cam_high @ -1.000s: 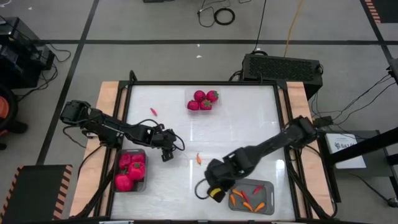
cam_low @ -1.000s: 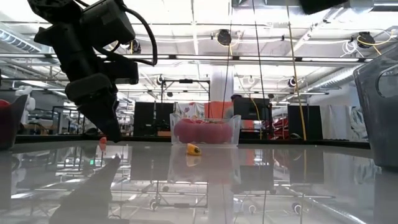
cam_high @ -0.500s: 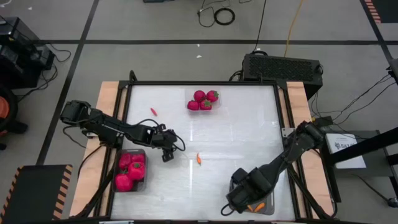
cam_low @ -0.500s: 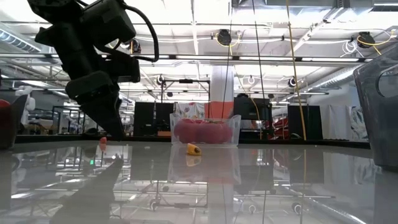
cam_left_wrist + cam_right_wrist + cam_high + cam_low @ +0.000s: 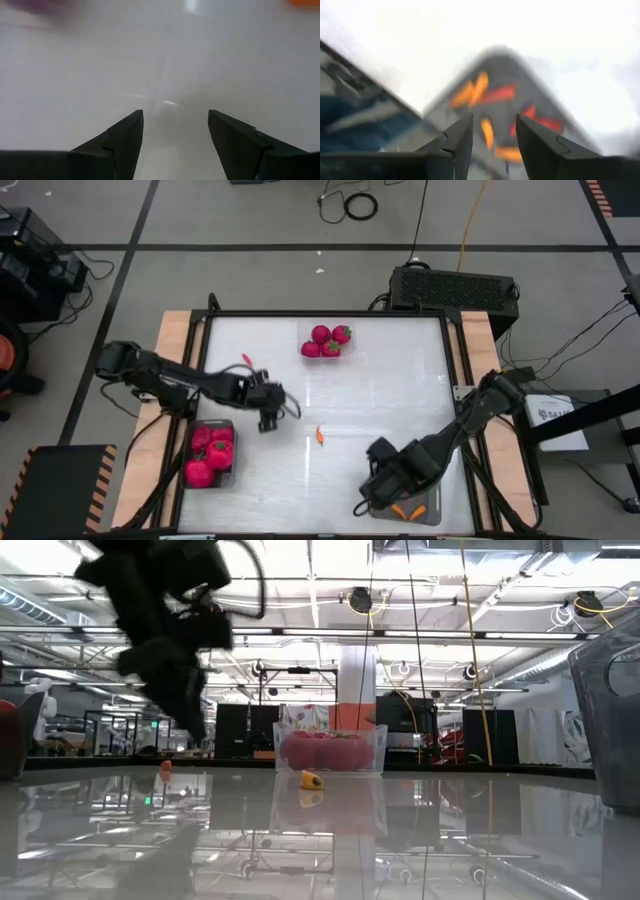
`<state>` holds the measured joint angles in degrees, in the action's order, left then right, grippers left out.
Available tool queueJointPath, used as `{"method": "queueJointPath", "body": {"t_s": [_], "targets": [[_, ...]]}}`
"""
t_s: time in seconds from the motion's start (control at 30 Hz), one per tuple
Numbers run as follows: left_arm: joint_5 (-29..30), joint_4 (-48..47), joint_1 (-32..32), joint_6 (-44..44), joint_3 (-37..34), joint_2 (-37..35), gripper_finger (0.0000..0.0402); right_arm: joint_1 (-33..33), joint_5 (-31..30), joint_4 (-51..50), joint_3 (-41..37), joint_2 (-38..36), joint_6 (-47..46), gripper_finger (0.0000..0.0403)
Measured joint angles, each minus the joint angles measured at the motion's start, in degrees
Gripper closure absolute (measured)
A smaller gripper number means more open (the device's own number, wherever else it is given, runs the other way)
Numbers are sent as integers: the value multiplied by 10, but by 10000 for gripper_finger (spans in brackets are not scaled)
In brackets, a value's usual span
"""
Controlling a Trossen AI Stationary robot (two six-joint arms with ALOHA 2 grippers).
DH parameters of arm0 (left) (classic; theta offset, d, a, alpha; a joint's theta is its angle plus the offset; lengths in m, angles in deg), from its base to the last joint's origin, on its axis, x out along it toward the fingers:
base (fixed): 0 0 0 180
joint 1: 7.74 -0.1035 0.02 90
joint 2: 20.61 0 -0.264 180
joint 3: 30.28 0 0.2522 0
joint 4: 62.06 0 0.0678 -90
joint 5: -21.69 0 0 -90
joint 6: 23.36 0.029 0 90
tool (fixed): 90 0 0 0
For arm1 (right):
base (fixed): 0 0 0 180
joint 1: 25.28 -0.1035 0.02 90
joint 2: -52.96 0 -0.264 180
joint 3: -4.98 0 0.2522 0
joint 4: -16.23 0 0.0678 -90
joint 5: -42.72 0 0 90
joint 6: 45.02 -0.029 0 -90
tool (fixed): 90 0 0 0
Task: Sort produce into baskets
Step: Put the red chili pepper into the right black bin
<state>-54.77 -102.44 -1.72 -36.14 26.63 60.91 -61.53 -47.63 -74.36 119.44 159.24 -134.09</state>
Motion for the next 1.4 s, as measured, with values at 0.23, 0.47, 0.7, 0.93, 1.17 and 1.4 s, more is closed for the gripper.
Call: {"method": "queueJointPath", "body": {"t_s": [0.23, 0.47, 0.7, 0.93, 1.17, 1.4], "targets": [[28, -177, -139, -99, 141, -10, 171, 50, -106, 0, 0, -29, 64, 259], [-35, -227, -303, -109, 148, -9, 171, 91, -103, 6, 0, -31, 162, 259], [-30, -229, -407, -220, 132, -9, 171, 137, -163, 16, 0, -31, 314, 259], [-23, -216, -418, -356, 91, -9, 171, 196, -163, -27, 0, -37, 542, 259], [-24, -178, -413, -482, 39, -9, 171, 257, -202, -47, -46, -123, 717, 259], [-23, -104, -396, -577, -8, -9, 171, 339, -174, 106, -215, -248, 847, 259]]}}
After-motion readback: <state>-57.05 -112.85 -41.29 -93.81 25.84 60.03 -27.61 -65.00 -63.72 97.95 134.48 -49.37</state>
